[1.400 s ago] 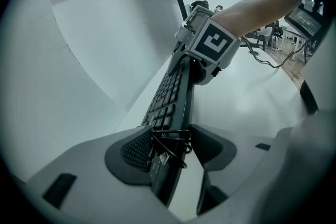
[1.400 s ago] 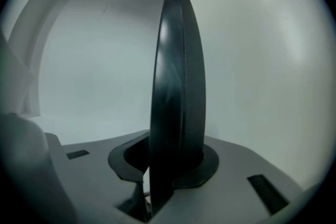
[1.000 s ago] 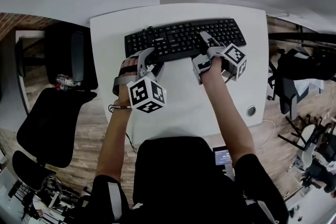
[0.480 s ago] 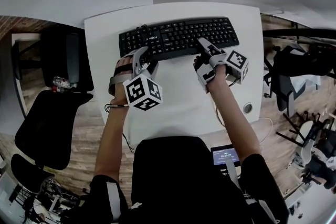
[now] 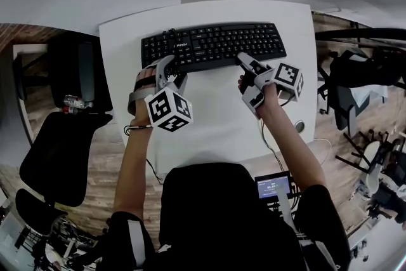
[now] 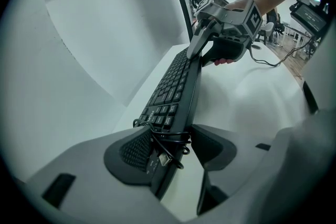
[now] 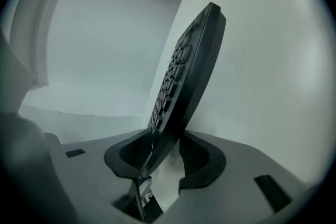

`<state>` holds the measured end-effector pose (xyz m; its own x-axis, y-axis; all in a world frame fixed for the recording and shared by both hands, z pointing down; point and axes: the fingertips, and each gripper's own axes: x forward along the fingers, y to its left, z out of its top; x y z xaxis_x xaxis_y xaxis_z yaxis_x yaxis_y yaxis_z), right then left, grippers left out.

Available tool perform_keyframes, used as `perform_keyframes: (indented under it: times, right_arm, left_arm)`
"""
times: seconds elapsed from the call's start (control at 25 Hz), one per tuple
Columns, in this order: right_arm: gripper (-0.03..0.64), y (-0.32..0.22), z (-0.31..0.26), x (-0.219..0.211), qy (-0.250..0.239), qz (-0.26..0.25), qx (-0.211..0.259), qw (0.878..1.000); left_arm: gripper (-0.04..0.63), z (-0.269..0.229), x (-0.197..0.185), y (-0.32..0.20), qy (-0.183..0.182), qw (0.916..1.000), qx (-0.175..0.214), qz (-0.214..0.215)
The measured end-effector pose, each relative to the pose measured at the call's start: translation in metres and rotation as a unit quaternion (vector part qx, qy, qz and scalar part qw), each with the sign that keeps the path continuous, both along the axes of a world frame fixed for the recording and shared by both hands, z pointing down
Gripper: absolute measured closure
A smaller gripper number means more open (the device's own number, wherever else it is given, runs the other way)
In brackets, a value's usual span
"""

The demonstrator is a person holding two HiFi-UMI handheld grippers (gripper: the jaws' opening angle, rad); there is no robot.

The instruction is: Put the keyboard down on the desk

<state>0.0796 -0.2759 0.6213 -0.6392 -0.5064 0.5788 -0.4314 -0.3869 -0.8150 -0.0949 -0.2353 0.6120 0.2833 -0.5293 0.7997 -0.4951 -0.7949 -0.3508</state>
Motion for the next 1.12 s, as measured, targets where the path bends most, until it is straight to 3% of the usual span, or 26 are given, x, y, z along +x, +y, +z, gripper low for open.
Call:
perform_keyframes:
  times: [0.44, 0.56, 0.68, 0.76, 0.8, 0.84, 1.0, 1.12]
  right_arm:
    - [0.448, 0.030, -0.009, -0.006, -0.017, -0.090, -0.018, 0.996]
    - [0.448, 0.035, -0.016, -0.008, 0.010, -0.145, 0.019, 0.989]
    - [0.448, 0.031, -0.026, -0.012, 0.074, -0.230, 0.093, 0.966]
    - [0.448, 0.028, -0.035, -0.015, 0.139, -0.298, 0.157, 0.931]
    - [0.448, 0.027, -0.040, -0.017, 0.177, -0.332, 0.192, 0.906]
    - [0.448, 0.025, -0.045, -0.018, 0.217, -0.365, 0.226, 0.876]
    - [0.448, 0.024, -0.051, -0.022, 0.357, -0.477, 0.323, 0.735]
    - [0.446, 0.026, -0.048, -0.030, 0.407, -0.531, 0.360, 0.650]
  left_arm:
    - [0.348, 0.005, 0.000, 0.000, -0.006, 0.9999, -0.009, -0.006]
    - [0.348, 0.005, 0.002, 0.000, -0.002, 0.9999, -0.009, -0.007]
    - [0.348, 0.007, 0.003, 0.000, -0.005, 0.9999, -0.009, -0.008]
    - [0.348, 0.008, 0.003, 0.000, -0.006, 0.9999, -0.010, -0.007]
    - [0.348, 0.008, 0.003, 0.000, -0.006, 0.9999, -0.010, -0.006]
    - [0.348, 0.008, 0.004, 0.000, -0.006, 0.9999, -0.011, -0.006]
    - [0.348, 0.009, 0.004, 0.001, -0.008, 0.9999, -0.010, -0.005]
    - [0.348, 0.010, 0.003, 0.000, -0.012, 0.9999, -0.010, -0.004]
